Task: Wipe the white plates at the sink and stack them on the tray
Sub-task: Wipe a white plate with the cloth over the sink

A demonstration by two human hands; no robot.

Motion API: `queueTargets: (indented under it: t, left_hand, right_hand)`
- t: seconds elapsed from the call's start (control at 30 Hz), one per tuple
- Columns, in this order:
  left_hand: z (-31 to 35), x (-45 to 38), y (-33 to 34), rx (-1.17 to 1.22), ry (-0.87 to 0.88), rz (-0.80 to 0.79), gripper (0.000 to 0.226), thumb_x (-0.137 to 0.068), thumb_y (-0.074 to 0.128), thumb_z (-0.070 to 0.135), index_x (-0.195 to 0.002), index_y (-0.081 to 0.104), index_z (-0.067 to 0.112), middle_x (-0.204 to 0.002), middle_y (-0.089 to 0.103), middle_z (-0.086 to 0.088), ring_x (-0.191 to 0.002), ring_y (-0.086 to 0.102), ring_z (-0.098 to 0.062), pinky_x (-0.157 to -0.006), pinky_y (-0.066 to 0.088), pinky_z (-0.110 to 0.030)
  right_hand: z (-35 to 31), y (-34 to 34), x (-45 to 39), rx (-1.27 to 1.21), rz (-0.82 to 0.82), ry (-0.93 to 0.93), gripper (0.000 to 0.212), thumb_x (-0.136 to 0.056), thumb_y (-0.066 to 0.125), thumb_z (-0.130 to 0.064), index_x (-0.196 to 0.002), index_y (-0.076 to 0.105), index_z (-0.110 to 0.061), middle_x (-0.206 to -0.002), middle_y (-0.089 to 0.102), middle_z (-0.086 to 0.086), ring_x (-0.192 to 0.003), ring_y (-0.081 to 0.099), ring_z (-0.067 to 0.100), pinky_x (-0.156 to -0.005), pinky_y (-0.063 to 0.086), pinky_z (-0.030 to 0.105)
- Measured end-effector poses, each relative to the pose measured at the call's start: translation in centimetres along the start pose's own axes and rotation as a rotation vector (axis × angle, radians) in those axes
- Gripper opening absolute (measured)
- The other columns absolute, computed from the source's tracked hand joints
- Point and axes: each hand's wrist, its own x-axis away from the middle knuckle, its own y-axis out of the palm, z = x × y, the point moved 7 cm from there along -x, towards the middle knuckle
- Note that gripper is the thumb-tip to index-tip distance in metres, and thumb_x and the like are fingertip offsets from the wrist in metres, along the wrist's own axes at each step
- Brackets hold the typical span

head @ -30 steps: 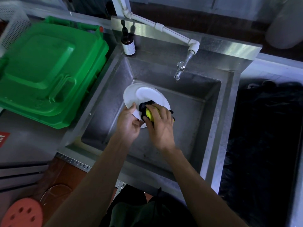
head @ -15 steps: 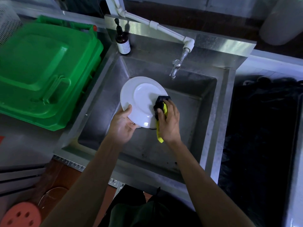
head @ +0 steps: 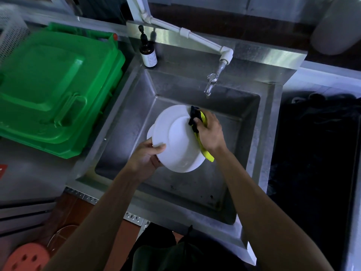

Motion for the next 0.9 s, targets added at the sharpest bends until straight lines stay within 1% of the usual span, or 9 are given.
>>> queueTargets:
  t: [0.07, 0.17, 0.23, 0.37, 0.5, 0.6, 0.73, 0.83, 0.9]
  left_hand:
    - [-0.1, -0.2, 0.1, -0.014, -0.018, -0.007, 0.043, -0.098, 0.05, -0.002, -0.139, 0.055, 0.008, -0.137, 0.061, -0.021, -0.116, 0.063, -0.036, -0.097, 0.051, -0.057]
    - [-0.3, -0.5, 0.5, -0.032, -0.038, -0.011, 0.047, -0.088, 0.065, 0.0, -0.134, 0.059, 0.004, -0.127, 0.067, -0.021, -0.106, 0.068, -0.034, -0.083, 0.06, -0.047]
    - [-0.3, -0.8, 0.7, -0.048, -0.039, -0.025, 0.049, -0.08, 0.072, 0.002, -0.128, 0.064, 0.004, -0.121, 0.07, -0.02, -0.105, 0.068, -0.036, -0.082, 0.06, -0.046]
    - [-0.4, -1.3, 0.9, -0.04, -0.026, -0.06, 0.043, -0.082, 0.067, 0.008, -0.124, 0.067, 0.005, -0.118, 0.07, -0.021, -0.103, 0.069, -0.035, -0.085, 0.056, -0.046]
    - [-0.2, -1.6, 0.5, -0.057, 0.012, -0.055, 0.041, -0.078, 0.064, 0.002, -0.119, 0.069, 0.002, -0.112, 0.068, -0.022, -0.103, 0.066, -0.035, -0.085, 0.052, -0.045]
    - [-0.3, -1.6, 0.3, -0.071, 0.012, -0.057, 0.04, -0.076, 0.062, 0.001, -0.116, 0.07, 0.003, -0.113, 0.066, -0.023, -0.104, 0.064, -0.037, -0.09, 0.046, -0.049]
    - [-0.3, -1.4, 0.3, -0.034, -0.015, -0.071, 0.045, -0.079, 0.067, 0.005, -0.123, 0.067, 0.004, -0.119, 0.068, -0.022, -0.105, 0.067, -0.036, -0.088, 0.054, -0.047]
    - [-0.5, -1.1, 0.0, -0.027, -0.016, -0.048, 0.046, -0.078, 0.068, 0.007, -0.124, 0.067, 0.006, -0.123, 0.069, -0.022, -0.106, 0.068, -0.037, -0.086, 0.057, -0.049]
    - [-0.4, -1.0, -0.3, -0.035, -0.003, -0.034, 0.046, -0.078, 0.069, 0.007, -0.123, 0.068, 0.007, -0.124, 0.069, -0.023, -0.107, 0.069, -0.038, -0.084, 0.058, -0.048]
  right_hand:
    - [-0.8, 0.1, -0.2, 0.042, -0.021, -0.047, 0.032, -0.098, 0.056, -0.026, -0.129, 0.059, -0.028, -0.127, 0.06, -0.001, -0.121, 0.051, 0.029, -0.104, 0.041, 0.048]
    - [-2.1, 0.7, 0.1, 0.171, -0.06, -0.132, 0.037, -0.097, 0.057, -0.026, -0.134, 0.057, -0.027, -0.139, 0.054, -0.004, -0.126, 0.046, 0.028, -0.107, 0.037, 0.052]
    - [-3.3, 1.4, 0.7, 0.253, -0.083, -0.211, 0.04, -0.097, 0.058, -0.027, -0.137, 0.056, -0.027, -0.145, 0.05, -0.006, -0.13, 0.044, 0.027, -0.107, 0.035, 0.052]
    - [-5.5, 3.2, 2.7, 0.308, -0.117, -0.365, 0.041, -0.096, 0.062, -0.025, -0.136, 0.059, -0.024, -0.15, 0.047, -0.006, -0.134, 0.041, 0.026, -0.11, 0.03, 0.049]
    - [-6.3, 4.4, 4.2, 0.285, -0.143, -0.445, 0.039, -0.095, 0.058, -0.028, -0.133, 0.062, -0.02, -0.151, 0.047, -0.004, -0.142, 0.035, 0.023, -0.113, 0.025, 0.048]
    - [-6.2, 4.7, 4.9, 0.256, -0.148, -0.455, 0.04, -0.095, 0.057, -0.029, -0.132, 0.062, -0.018, -0.152, 0.047, -0.003, -0.143, 0.035, 0.024, -0.114, 0.025, 0.048]
    - [-5.9, 3.7, 3.5, 0.27, -0.119, -0.463, 0.036, -0.101, 0.057, -0.034, -0.134, 0.061, -0.021, -0.15, 0.049, -0.004, -0.139, 0.04, 0.023, -0.112, 0.029, 0.047]
    - [-4.9, 2.6, 1.4, 0.298, -0.083, -0.352, 0.037, -0.103, 0.05, -0.044, -0.135, 0.056, -0.029, -0.148, 0.049, -0.009, -0.134, 0.042, 0.02, -0.104, 0.034, 0.045]
    - [-3.9, 2.3, 0.6, 0.297, -0.084, -0.28, 0.037, -0.103, 0.045, -0.047, -0.135, 0.053, -0.03, -0.145, 0.051, -0.008, -0.132, 0.043, 0.022, -0.103, 0.036, 0.049]
